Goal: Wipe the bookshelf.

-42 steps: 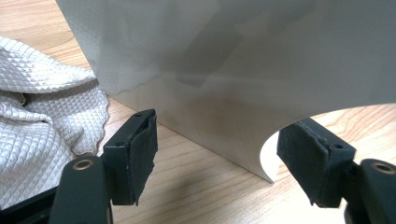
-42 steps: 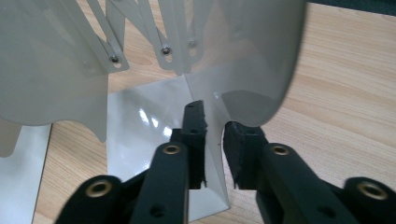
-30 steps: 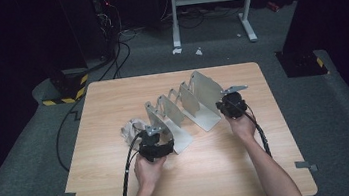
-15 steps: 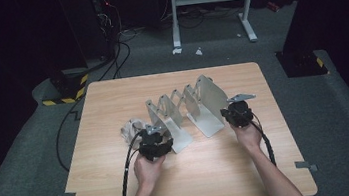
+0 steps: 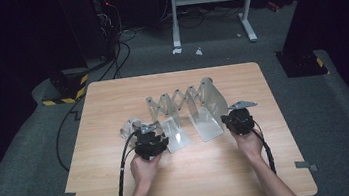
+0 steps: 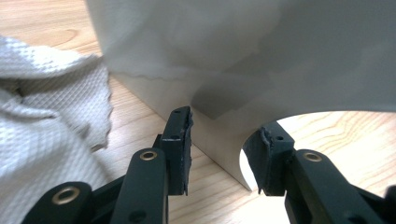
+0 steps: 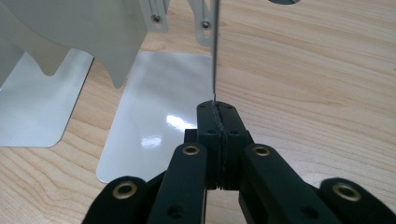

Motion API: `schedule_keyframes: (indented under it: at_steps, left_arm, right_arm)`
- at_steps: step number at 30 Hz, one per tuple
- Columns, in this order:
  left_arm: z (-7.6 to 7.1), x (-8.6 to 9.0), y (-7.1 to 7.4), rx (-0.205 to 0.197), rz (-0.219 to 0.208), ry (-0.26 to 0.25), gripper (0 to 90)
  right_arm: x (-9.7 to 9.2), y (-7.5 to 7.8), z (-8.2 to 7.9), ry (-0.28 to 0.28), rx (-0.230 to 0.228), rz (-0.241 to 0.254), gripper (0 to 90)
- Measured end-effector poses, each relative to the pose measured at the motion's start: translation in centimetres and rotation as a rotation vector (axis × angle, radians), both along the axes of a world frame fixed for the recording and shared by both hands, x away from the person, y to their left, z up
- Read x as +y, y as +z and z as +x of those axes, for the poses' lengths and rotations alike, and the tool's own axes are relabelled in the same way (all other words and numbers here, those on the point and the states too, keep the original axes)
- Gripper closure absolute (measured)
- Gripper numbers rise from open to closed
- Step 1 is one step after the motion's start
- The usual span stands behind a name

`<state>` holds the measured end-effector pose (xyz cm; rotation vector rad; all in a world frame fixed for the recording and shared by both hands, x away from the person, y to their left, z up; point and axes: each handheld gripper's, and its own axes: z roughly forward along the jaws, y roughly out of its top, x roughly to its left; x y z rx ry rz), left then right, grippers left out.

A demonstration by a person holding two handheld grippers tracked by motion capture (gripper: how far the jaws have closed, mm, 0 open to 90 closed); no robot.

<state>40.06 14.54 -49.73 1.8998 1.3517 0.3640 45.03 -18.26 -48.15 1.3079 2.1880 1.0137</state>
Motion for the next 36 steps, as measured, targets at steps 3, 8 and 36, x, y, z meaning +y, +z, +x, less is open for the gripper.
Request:
schedule_keyframes:
  at_steps: [3,8,36]
  left_arm:
    - [0.1,0.6,0.0,-0.002,0.001,0.017,62.7]
    - [0.1,1.1,-0.1,-0.003,0.004,0.034,64.3]
    - [1.7,2.2,-0.5,-0.007,0.033,-0.003,75.3]
  right_arm:
    - [0.0,-0.2,0.1,-0.001,0.005,0.023,84.0]
    - [0.5,-1.3,0.5,0.001,0.025,0.031,73.7]
    - [1.5,-2.2,-1.9,-0.073,0.029,0.027,87.4]
